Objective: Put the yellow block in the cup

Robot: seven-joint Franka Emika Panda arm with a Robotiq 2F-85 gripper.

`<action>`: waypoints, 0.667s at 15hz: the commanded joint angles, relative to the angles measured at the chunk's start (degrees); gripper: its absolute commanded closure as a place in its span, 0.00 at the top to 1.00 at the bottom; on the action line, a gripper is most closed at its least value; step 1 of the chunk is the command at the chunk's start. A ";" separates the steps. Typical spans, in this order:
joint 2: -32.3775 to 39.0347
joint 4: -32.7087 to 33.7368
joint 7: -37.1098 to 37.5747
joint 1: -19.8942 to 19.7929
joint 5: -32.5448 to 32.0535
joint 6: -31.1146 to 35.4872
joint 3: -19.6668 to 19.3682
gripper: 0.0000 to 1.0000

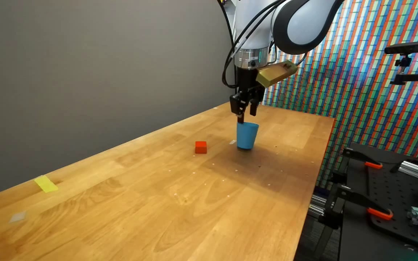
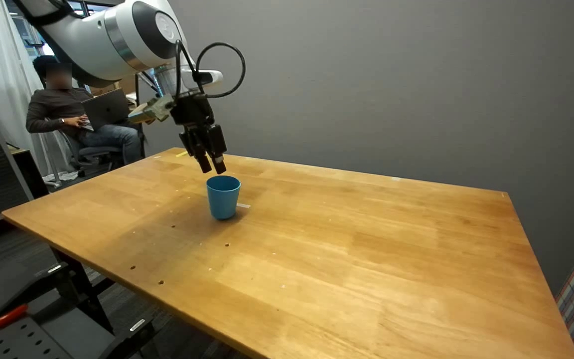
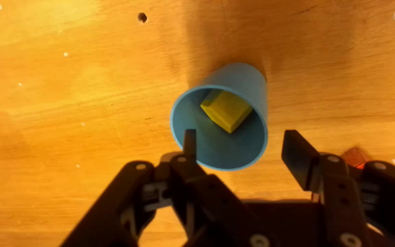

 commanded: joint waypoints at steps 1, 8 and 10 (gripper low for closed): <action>-1.96 -0.25 -1.78 -0.19 -0.88 0.05 0.02 0.99; -12.94 -3.34 -10.22 -1.18 5.51 -9.29 2.85 1.00; -16.25 -3.31 -14.62 -1.65 11.32 -13.00 3.74 1.00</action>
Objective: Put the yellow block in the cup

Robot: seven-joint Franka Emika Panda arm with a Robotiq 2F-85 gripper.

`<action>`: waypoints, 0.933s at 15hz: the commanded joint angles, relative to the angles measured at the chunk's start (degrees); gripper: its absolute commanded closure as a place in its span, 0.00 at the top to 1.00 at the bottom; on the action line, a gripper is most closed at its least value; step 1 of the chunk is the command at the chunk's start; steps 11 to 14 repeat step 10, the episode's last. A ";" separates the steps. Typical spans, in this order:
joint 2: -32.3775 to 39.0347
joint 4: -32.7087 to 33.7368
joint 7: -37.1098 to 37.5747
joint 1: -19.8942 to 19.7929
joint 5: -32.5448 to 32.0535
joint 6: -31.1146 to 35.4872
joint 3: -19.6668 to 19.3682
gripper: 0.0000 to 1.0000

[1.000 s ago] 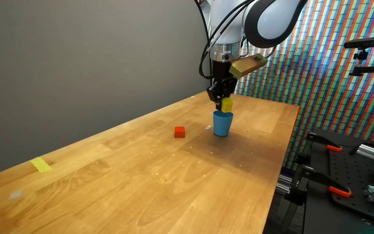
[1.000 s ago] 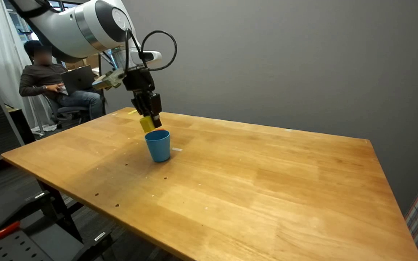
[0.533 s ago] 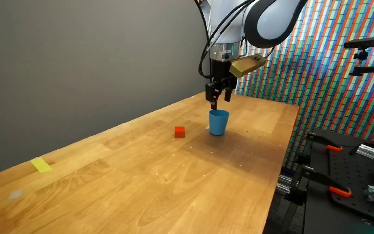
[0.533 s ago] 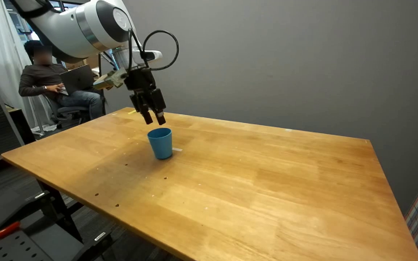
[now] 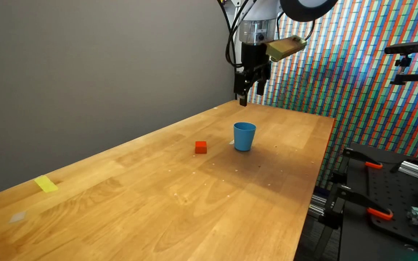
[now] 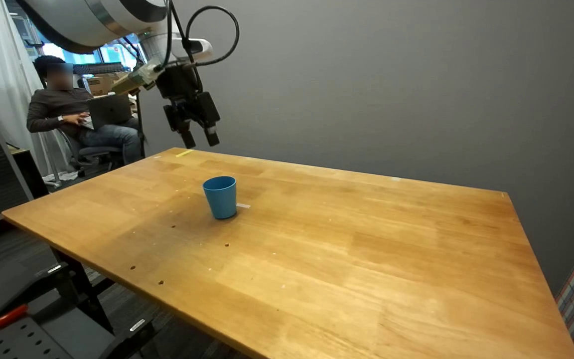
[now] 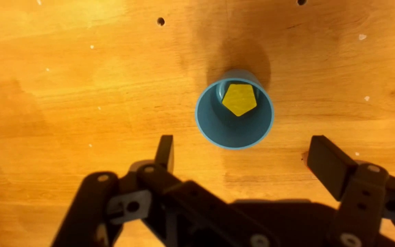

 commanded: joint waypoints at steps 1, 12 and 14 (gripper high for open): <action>-8.79 -2.02 -8.58 -1.71 9.47 -6.36 2.27 1.00; -15.22 -0.54 -16.46 -2.88 18.97 -11.29 3.34 1.00; -15.22 -0.54 -16.46 -2.88 18.97 -11.29 3.34 1.00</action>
